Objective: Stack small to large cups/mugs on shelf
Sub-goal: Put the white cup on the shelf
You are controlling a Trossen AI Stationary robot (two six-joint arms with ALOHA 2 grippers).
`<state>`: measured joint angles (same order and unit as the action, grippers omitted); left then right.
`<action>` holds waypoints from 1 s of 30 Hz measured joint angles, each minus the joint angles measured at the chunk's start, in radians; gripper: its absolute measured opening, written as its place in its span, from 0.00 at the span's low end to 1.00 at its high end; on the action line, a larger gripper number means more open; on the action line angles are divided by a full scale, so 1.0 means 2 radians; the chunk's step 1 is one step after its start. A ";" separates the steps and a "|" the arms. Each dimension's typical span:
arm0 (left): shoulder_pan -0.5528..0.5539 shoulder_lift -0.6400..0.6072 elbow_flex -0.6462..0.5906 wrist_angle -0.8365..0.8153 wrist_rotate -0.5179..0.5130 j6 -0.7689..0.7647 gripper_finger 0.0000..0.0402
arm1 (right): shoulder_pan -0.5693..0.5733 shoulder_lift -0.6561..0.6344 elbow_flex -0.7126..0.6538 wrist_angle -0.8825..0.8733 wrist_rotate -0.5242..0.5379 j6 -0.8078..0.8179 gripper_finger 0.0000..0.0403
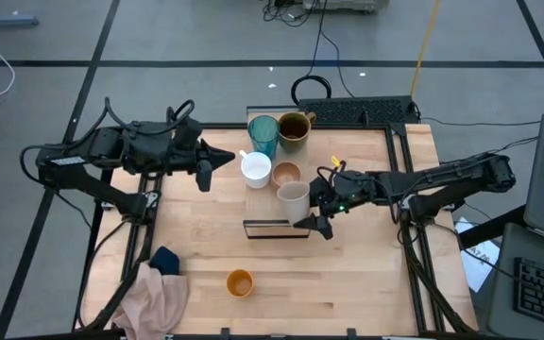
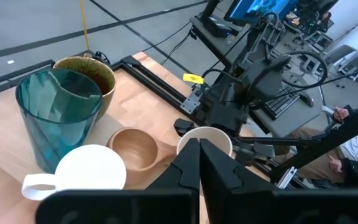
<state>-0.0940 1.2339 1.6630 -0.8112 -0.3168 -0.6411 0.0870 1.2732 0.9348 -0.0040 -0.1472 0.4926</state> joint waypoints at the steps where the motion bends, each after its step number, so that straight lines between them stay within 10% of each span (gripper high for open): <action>1: 0.000 0.000 0.000 0.000 0.000 0.000 0.01 | 0.000 0.000 0.000 -0.001 0.007 -0.002 0.71; 30: 0.000 0.002 0.000 0.000 -0.013 0.006 0.01 | 0.065 -0.003 0.002 0.012 0.062 0.074 0.71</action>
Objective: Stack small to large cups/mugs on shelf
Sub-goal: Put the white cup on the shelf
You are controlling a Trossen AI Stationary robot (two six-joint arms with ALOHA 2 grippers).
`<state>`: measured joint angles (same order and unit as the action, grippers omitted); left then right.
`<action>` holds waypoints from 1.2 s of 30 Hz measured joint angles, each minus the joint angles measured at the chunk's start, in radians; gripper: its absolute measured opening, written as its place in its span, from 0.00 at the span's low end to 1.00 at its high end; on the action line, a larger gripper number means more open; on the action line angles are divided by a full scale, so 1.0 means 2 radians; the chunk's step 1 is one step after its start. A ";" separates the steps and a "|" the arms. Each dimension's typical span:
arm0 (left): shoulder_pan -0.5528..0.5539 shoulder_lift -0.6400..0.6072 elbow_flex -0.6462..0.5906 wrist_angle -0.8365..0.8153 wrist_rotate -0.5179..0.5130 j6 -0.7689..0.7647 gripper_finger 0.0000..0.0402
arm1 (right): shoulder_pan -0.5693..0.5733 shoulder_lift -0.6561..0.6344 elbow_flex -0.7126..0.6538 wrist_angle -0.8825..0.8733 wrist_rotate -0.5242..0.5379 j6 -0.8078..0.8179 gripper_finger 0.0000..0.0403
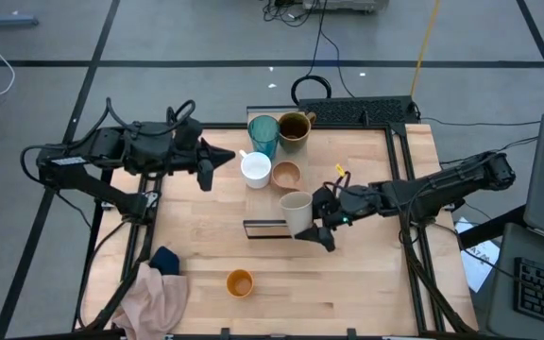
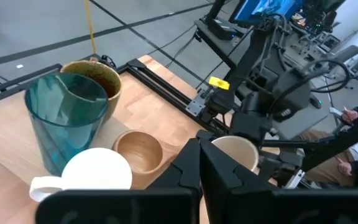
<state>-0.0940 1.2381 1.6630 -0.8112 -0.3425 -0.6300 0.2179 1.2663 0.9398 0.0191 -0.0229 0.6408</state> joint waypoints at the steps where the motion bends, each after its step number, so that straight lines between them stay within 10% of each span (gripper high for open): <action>1: 0.000 0.000 0.000 0.000 -0.001 0.000 0.01 | 0.000 0.000 0.000 -0.010 0.001 0.003 0.71; 36: 0.000 0.000 0.000 -0.001 0.000 -0.001 0.01 | -0.017 0.000 0.000 -0.081 0.090 0.004 0.70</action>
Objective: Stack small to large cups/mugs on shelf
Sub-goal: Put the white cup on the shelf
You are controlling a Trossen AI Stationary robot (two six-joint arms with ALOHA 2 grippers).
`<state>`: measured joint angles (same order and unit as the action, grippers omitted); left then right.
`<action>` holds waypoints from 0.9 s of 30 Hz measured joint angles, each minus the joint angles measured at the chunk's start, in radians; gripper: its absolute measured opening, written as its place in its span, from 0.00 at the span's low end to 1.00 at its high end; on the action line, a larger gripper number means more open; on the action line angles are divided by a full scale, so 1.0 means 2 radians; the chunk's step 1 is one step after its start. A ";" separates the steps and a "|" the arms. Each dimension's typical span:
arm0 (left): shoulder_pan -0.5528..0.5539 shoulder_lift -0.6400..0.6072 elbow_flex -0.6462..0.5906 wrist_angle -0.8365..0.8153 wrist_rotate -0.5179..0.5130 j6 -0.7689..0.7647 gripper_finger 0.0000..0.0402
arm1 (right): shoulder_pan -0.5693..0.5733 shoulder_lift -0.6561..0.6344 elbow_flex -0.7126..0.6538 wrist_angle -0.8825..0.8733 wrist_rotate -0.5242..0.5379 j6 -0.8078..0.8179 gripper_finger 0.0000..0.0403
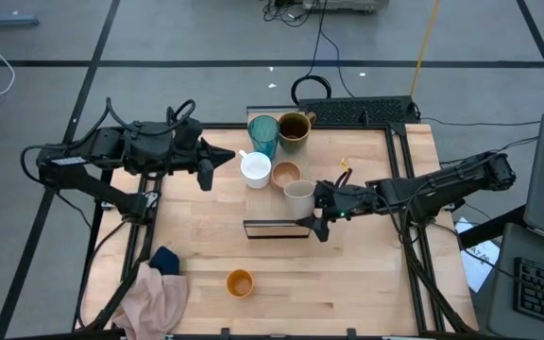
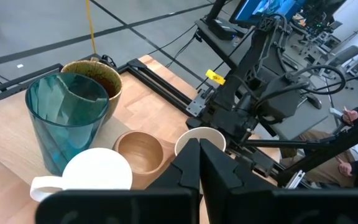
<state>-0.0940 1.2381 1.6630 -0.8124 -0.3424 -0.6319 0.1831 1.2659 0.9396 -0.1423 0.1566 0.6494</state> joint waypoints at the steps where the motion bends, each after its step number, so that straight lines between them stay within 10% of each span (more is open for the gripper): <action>1: 0.000 0.000 0.000 0.000 0.000 0.000 0.01 | 0.000 0.000 0.000 -0.004 0.000 -0.002 0.70; 27: 0.000 0.000 0.000 0.000 0.000 0.000 0.01 | -0.020 0.000 0.000 -0.013 0.027 -0.054 0.70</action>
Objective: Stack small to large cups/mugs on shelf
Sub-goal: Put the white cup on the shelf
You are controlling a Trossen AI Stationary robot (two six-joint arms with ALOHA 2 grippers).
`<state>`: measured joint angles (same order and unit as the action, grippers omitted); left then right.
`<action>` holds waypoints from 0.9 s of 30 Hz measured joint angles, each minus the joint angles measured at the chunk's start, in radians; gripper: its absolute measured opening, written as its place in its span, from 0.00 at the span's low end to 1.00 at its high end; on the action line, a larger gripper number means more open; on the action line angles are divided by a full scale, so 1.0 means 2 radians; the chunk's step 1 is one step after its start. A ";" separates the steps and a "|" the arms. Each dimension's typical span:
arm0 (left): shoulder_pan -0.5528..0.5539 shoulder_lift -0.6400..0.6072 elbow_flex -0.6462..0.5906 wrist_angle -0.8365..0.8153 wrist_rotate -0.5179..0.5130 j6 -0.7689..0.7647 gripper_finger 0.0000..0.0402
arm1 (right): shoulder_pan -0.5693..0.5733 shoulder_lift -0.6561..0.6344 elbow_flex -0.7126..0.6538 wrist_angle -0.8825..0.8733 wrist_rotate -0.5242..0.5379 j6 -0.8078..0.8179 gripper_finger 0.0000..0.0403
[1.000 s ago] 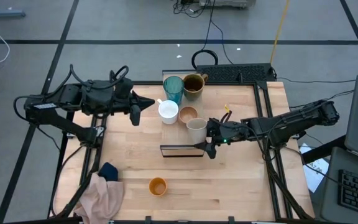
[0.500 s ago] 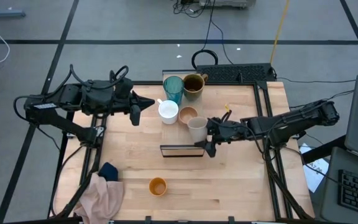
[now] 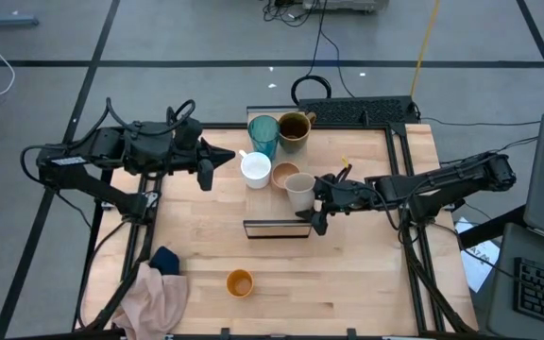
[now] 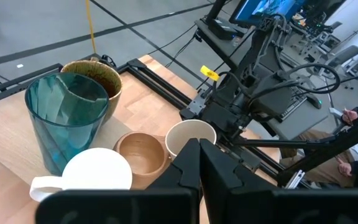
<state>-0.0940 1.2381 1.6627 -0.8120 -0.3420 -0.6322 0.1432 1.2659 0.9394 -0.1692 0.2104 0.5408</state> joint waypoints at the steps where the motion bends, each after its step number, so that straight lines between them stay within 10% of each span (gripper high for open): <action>1: 0.000 0.000 0.000 0.000 0.000 0.000 0.01 | 0.000 0.000 0.000 0.000 0.000 0.000 0.70; 27: 0.000 0.000 0.000 0.000 0.000 -0.008 0.01 | 0.004 0.000 0.000 0.019 -0.016 -0.151 0.70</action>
<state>-0.0940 1.2381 1.6627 -0.8112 -0.3416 -0.6486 0.1516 1.2659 0.9394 -0.1314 0.1790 0.2386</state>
